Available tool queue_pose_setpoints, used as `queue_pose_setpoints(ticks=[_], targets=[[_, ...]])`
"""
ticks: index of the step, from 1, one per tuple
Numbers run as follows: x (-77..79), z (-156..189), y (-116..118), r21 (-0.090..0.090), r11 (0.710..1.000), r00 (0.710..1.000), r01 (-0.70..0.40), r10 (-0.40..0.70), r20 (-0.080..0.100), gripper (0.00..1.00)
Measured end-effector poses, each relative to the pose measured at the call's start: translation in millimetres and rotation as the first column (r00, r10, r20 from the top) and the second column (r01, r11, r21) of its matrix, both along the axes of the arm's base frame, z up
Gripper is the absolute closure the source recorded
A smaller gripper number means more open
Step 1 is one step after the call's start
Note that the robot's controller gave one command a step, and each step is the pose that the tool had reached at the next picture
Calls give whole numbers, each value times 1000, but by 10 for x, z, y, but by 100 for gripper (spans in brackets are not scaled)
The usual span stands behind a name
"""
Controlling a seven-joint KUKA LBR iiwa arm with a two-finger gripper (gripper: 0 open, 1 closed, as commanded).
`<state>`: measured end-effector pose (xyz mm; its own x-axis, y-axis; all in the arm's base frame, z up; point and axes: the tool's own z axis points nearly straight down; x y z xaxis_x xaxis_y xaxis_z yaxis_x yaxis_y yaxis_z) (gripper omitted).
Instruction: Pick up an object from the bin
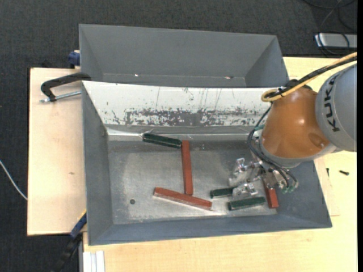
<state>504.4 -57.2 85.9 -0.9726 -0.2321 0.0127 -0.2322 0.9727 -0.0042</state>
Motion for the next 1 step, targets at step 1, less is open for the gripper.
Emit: queue_pose_setpoints(ticks=[1], targets=[[1,0,0,0,1000,1000,0,0,1,100]])
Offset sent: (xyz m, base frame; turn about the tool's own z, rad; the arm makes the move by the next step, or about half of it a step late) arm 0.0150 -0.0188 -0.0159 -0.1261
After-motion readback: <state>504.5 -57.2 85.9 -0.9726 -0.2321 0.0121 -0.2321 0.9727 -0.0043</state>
